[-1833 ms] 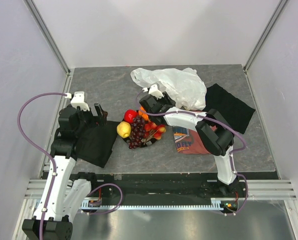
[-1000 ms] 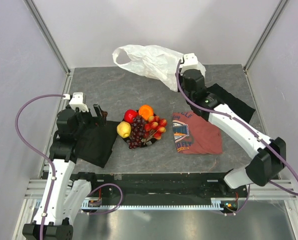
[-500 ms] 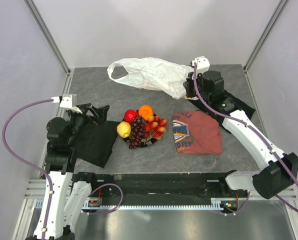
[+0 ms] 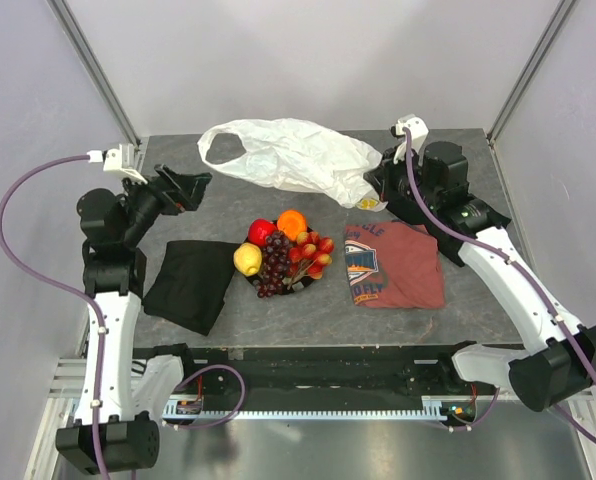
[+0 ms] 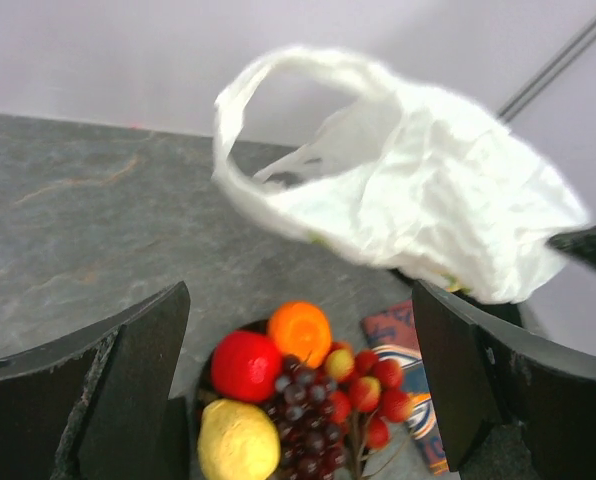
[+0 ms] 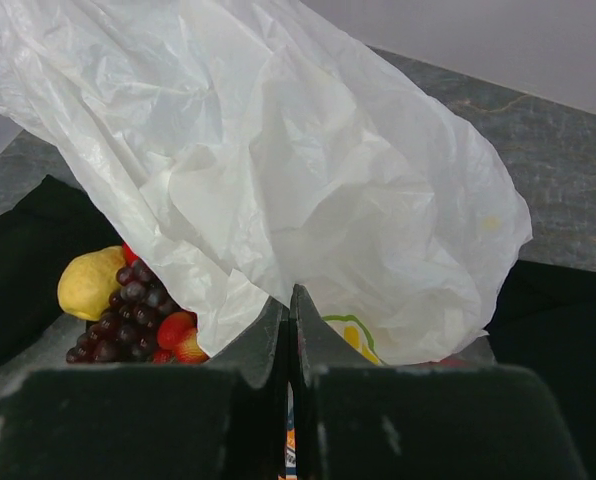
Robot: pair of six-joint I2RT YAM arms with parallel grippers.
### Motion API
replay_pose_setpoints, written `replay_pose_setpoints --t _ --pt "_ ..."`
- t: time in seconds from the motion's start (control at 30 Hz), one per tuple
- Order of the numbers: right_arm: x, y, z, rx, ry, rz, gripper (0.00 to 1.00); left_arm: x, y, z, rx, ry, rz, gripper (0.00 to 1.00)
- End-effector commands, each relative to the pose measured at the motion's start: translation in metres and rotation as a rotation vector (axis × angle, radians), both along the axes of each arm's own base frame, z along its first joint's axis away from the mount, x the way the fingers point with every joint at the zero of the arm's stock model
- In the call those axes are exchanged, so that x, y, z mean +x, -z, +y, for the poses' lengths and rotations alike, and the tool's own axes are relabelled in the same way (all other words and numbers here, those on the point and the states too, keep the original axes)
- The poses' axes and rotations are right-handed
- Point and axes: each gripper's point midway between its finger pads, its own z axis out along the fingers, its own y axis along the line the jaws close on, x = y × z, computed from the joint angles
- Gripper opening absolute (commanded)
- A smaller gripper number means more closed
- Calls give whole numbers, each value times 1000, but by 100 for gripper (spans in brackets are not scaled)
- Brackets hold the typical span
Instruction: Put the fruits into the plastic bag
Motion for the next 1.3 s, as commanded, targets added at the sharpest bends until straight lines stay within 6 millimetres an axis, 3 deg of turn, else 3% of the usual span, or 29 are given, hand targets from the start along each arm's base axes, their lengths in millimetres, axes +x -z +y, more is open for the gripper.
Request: replay_pose_setpoints --t 0.0,0.13,0.17,0.27,0.57,0.7,0.8,1.03,1.27 --pt "-14 -15 5 40 -69 -18 0 -1 -49 -17 -139 146 -94 99" --pt "-20 -20 7 55 -89 -20 0 10 -36 -9 -141 127 -38 99" --pt "-20 -19 7 55 -90 -15 0 10 -21 1 -100 69 8 99" --pt "-24 -24 10 58 -121 -17 0 -1 -18 12 -28 -11 -10 99" --pt "-37 -33 8 58 -139 -33 0 10 -22 3 -62 60 -5 99" --pt "-48 -41 5 65 -148 -50 0 20 -2 13 -43 8 48 99" --pt "-54 -45 6 70 -163 -56 0 24 4 10 -61 35 69 99" --pt "-64 -47 7 73 -198 -49 0 33 -18 -4 -135 134 -6 99" --pt "-75 -43 8 79 -222 -30 0 52 -16 -4 -185 151 -8 95"
